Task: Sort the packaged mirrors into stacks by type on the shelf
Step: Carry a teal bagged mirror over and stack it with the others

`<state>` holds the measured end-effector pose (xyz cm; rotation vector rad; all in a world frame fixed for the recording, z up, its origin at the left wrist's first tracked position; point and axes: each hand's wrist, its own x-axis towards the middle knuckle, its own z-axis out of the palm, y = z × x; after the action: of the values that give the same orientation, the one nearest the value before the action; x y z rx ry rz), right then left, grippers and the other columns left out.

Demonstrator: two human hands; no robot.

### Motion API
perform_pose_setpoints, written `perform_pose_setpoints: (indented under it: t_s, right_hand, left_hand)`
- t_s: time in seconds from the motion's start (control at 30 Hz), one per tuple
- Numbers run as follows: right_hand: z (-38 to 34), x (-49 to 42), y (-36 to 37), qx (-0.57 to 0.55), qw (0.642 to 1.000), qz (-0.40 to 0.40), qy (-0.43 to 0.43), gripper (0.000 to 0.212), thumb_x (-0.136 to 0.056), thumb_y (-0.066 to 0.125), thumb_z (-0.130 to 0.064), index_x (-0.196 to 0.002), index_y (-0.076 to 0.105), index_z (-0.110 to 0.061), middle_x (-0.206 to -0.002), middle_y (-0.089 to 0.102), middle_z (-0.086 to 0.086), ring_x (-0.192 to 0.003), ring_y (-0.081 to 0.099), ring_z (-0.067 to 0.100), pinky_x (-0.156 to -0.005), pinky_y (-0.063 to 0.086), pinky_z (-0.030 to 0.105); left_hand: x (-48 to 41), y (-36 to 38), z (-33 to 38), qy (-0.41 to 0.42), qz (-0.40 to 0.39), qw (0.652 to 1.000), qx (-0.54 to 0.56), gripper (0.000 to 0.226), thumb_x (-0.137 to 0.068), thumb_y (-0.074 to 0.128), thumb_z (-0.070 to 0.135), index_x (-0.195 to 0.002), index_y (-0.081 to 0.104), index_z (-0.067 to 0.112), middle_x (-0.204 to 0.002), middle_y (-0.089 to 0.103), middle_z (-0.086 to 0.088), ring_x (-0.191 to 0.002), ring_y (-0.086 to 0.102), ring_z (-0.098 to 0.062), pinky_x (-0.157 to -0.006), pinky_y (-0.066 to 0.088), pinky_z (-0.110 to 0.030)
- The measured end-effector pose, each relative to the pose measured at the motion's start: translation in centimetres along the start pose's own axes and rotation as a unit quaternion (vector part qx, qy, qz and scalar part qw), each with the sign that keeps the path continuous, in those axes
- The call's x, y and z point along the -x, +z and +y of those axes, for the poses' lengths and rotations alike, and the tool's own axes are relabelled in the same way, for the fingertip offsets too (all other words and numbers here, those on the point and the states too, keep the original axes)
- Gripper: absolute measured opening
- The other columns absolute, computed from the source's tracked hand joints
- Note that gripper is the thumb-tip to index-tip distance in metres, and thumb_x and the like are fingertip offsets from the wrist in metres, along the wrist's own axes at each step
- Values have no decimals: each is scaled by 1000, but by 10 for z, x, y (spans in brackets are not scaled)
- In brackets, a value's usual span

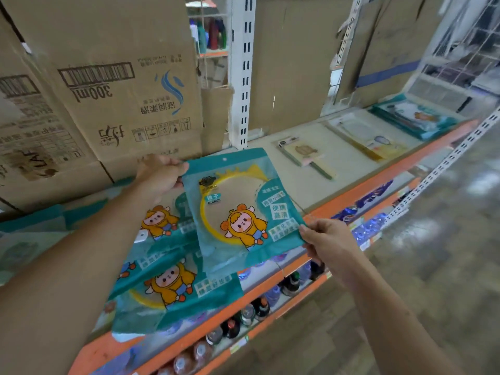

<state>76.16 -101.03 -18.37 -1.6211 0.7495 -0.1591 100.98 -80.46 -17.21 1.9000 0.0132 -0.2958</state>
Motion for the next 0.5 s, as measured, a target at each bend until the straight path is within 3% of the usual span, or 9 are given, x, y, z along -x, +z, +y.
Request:
perform_pose_setpoints:
  t_s: [0.2, 0.3, 0.5]
  right_hand:
    - [28, 22, -44, -56, 997, 46, 16, 26, -93, 56, -5, -66, 53, -5, -51, 49, 9, -32, 39, 9, -34, 30, 17]
    - [45, 46, -67, -81, 994, 74, 25, 28, -92, 56, -5, -65, 52, -6, -45, 49, 5, -32, 39, 9, -33, 29, 16]
    - [78, 97, -106, -126, 980, 145, 41, 27, -92, 56, -3, -66, 50, -4, -40, 49, -1, -30, 36, 6, -31, 27, 15]
  left_hand:
    - [21, 47, 15, 44, -35, 998, -40, 16, -90, 64, 19, -75, 58, 17, -82, 61, -8, -65, 56, -12, -50, 51, -17]
    - [41, 77, 24, 70, -69, 993, -61, 15, -90, 64, 18, -76, 58, 14, -79, 60, -7, -64, 55, -12, -46, 50, -12]
    - [93, 133, 33, 115, -101, 984, -93, 18, -87, 67, 17, -70, 62, 13, -67, 60, -4, -50, 56, -8, -59, 55, -23]
